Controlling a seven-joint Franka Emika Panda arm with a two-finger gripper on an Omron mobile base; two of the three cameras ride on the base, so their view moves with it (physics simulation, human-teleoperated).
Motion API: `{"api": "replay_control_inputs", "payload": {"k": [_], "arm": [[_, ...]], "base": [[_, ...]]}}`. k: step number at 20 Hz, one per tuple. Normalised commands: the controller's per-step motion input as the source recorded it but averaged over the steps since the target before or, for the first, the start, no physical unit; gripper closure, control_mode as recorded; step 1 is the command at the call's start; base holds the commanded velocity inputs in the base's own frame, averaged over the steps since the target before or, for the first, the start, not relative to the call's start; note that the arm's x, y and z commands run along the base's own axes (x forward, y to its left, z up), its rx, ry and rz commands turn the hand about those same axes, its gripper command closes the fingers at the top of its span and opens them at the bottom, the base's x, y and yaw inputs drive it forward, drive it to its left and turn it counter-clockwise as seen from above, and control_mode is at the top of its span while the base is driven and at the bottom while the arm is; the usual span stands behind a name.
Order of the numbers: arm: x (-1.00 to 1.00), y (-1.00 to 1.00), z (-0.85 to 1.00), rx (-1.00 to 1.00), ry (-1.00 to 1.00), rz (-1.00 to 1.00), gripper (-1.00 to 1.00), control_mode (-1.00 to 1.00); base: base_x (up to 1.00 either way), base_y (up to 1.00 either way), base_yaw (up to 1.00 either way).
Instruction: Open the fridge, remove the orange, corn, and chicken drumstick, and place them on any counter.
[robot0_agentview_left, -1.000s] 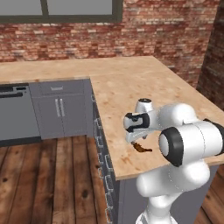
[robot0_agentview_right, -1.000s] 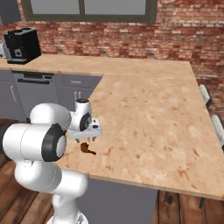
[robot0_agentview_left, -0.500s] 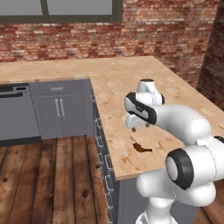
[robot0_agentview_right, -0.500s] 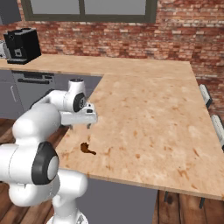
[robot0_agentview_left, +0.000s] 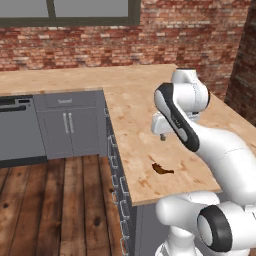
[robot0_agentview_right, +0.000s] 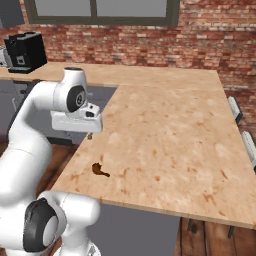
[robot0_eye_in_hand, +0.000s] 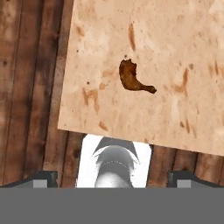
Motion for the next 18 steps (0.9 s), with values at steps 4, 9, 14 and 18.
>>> {"api": "replay_control_inputs", "payload": {"k": [4,9,14,18], "arm": [[-0.83,0.00,0.99,0.05,-0.04,-0.15,-1.00,-1.00],[-0.75,0.00,0.66,0.03,-0.09,-0.14,-1.00,-1.00],[-0.31,0.00,0.15,0.00,-0.15,-0.02,-1.00,-1.00],[0.00,0.00,0.00,0.00,0.00,0.00,-1.00,-1.00]], "base": [[0.00,0.00,0.00],[0.00,0.00,0.00],[0.00,0.00,0.00],[0.00,0.00,0.00]]}}
